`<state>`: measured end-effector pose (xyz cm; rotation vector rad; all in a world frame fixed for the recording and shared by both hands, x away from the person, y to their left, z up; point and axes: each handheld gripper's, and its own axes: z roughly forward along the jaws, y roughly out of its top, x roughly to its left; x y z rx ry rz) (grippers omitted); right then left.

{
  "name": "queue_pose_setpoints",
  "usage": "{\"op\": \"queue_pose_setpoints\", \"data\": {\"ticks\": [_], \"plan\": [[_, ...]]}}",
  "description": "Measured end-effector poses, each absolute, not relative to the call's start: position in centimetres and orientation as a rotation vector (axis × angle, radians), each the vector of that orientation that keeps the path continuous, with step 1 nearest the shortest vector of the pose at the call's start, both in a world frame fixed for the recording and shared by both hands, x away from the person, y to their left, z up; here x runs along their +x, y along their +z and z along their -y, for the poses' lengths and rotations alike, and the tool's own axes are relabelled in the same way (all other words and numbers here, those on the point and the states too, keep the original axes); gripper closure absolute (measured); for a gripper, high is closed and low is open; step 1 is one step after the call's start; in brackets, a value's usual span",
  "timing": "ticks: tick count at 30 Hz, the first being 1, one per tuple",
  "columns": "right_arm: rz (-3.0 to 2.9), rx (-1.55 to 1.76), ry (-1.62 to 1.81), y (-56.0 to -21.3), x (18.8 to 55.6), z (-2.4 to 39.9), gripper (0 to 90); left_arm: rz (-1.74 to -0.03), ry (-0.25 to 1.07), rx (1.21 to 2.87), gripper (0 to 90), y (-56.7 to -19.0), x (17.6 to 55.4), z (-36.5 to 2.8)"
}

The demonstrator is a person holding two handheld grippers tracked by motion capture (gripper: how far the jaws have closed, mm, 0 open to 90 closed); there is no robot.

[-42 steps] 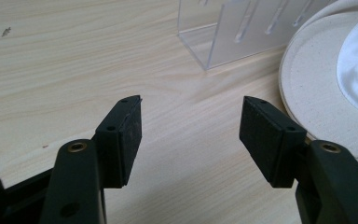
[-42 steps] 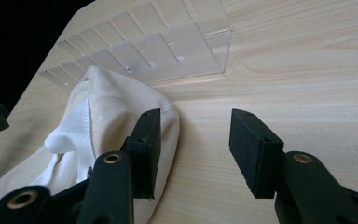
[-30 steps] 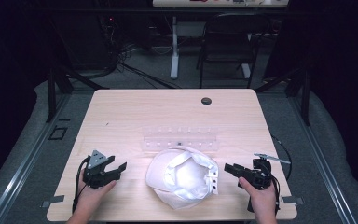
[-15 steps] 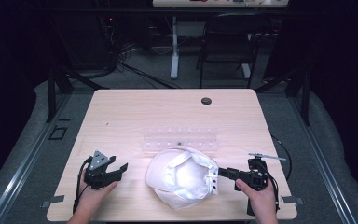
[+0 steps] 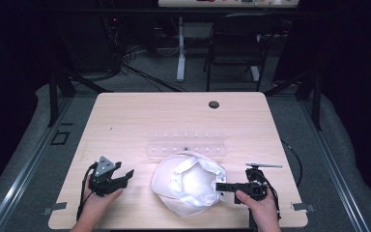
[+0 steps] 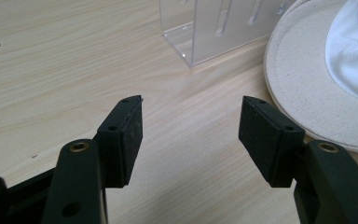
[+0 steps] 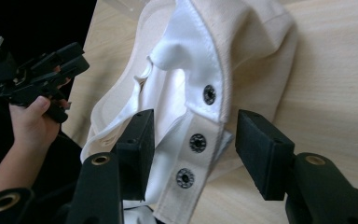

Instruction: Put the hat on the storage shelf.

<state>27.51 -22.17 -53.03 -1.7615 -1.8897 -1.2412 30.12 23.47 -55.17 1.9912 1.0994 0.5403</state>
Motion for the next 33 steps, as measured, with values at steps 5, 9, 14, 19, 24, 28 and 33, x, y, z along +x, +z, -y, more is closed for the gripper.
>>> {"op": "queue_pose_setpoints", "data": {"ticks": [5, 9, 14, 19, 24, 28, 33], "plan": [[1.874, -1.742, -1.216, -53.5, 27.6, 21.6, 47.5, -1.104, 0.537, 1.991, 40.5, -55.2, 30.2, -23.5], [1.845, -1.722, -1.211, -53.8, 27.7, 21.5, 47.5, -1.106, 0.540, 1.990, 40.5, -55.2, 30.2, -23.5], [1.787, -1.695, -1.256, -53.4, 27.7, 21.8, 47.9, -1.103, 0.543, 1.992, 40.5, -55.2, 30.2, -23.5], [1.775, -1.652, -1.309, -52.9, 28.1, 21.9, 53.7, -1.098, 0.560, 1.995, 40.5, -55.2, 30.1, -23.4], [1.818, -1.648, -1.295, -52.4, 28.5, 21.7, 68.0, -1.100, 0.559, 1.999, 40.5, -55.3, 30.1, -23.3], [1.863, -1.688, -1.273, -52.4, 29.1, 21.4, 74.9, -1.095, 0.563, 2.001, 40.5, -55.2, 30.1, -23.3], [1.885, -1.678, -1.249, -52.4, 29.5, 21.3, 78.6, -1.095, 0.565, 2.002, 40.5, -55.2, 30.1, -23.3]]}}
